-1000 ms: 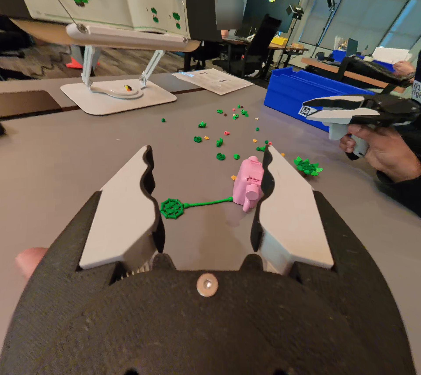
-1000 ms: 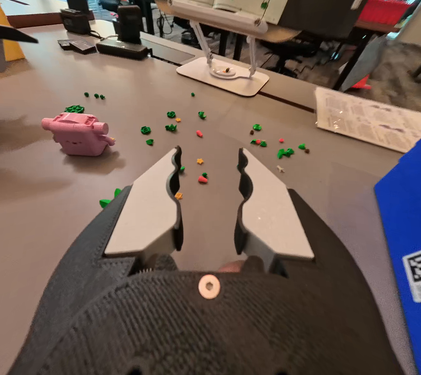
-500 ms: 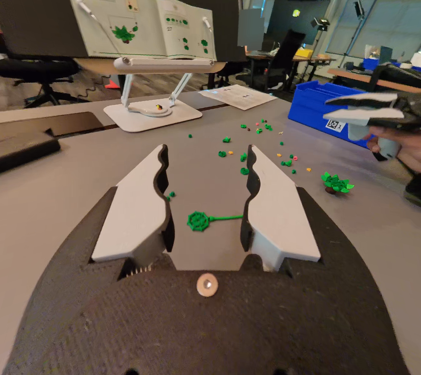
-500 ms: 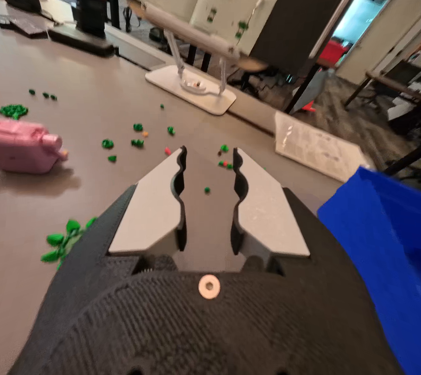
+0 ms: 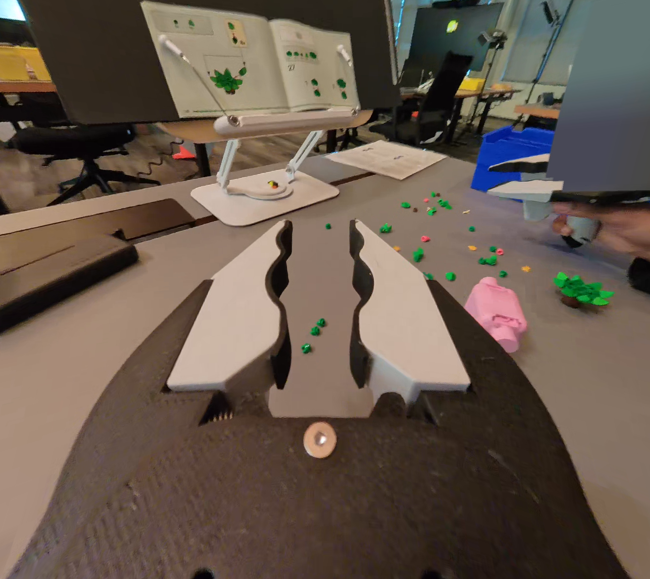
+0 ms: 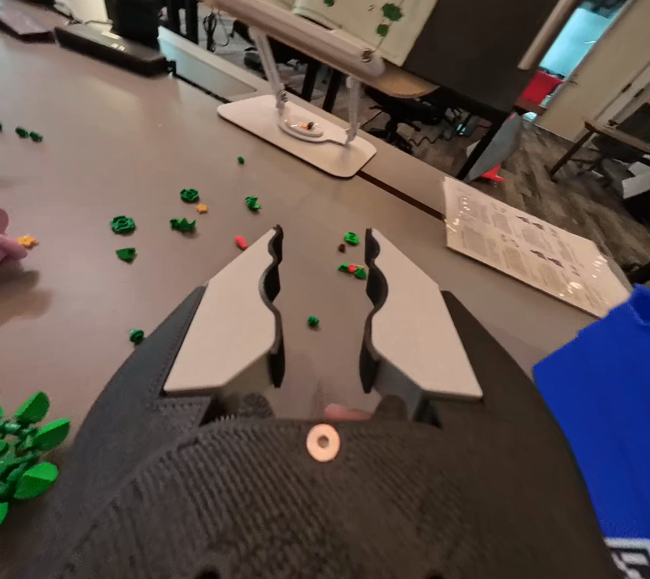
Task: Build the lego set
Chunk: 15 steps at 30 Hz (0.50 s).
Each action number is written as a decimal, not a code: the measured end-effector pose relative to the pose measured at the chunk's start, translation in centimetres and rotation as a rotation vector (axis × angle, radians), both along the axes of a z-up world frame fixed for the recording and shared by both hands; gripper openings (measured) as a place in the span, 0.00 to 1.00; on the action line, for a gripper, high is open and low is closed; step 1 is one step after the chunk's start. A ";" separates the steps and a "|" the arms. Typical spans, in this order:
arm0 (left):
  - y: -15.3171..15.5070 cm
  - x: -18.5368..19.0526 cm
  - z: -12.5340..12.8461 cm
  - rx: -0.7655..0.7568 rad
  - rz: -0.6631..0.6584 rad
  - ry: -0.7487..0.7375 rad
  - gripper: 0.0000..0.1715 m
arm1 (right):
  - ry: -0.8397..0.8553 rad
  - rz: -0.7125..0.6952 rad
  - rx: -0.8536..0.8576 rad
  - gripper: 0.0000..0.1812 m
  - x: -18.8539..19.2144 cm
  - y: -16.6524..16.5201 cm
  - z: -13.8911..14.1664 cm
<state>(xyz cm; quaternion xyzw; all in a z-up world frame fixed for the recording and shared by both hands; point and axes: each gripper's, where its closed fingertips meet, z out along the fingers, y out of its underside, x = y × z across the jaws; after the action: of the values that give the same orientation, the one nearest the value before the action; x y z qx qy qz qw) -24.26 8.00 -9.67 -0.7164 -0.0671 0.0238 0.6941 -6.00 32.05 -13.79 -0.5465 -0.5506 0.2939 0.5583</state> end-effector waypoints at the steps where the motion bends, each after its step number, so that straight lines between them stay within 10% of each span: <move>1: 0.2 -0.2 -0.7 -0.030 0.009 0.003 0.18 | -0.019 0.020 0.001 0.26 -0.3 -0.5 -0.5; 15: 1.8 1.7 -4.4 -0.217 -0.063 0.006 0.16 | -0.058 0.045 0.003 0.32 -0.5 -2.5 -0.6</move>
<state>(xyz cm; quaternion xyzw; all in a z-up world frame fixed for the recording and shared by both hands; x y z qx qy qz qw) -22.59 9.83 -14.11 -0.7890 -0.0394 0.0111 0.6130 -6.53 29.53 -14.37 -0.5415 -0.5792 0.2895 0.5362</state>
